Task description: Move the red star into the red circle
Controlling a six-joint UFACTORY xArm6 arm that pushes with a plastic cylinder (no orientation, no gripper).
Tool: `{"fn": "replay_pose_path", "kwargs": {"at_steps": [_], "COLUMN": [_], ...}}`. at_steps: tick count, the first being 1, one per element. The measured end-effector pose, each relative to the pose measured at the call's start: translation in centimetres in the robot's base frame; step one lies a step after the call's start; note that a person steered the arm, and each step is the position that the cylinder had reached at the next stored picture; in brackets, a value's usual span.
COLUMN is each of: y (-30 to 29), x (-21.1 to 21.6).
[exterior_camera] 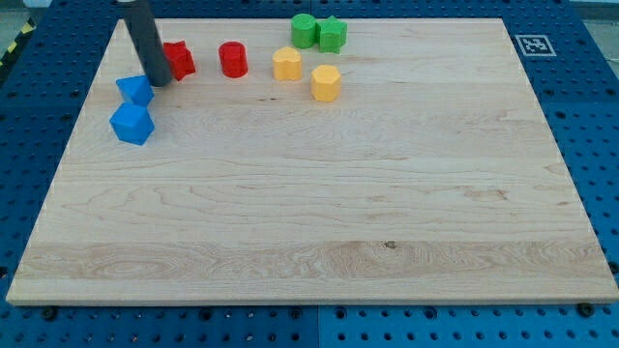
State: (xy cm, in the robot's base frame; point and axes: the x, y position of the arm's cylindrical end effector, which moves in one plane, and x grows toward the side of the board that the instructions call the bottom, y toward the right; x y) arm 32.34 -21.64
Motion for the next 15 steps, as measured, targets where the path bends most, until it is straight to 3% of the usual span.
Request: {"fn": "replay_pose_path", "kwargs": {"at_steps": [3, 7, 9, 12, 15], "y": [-2.5, -1.1, 1.4, 2.5, 9.1], "x": [-4.2, -4.0, -2.5, -3.6, -4.4]}}
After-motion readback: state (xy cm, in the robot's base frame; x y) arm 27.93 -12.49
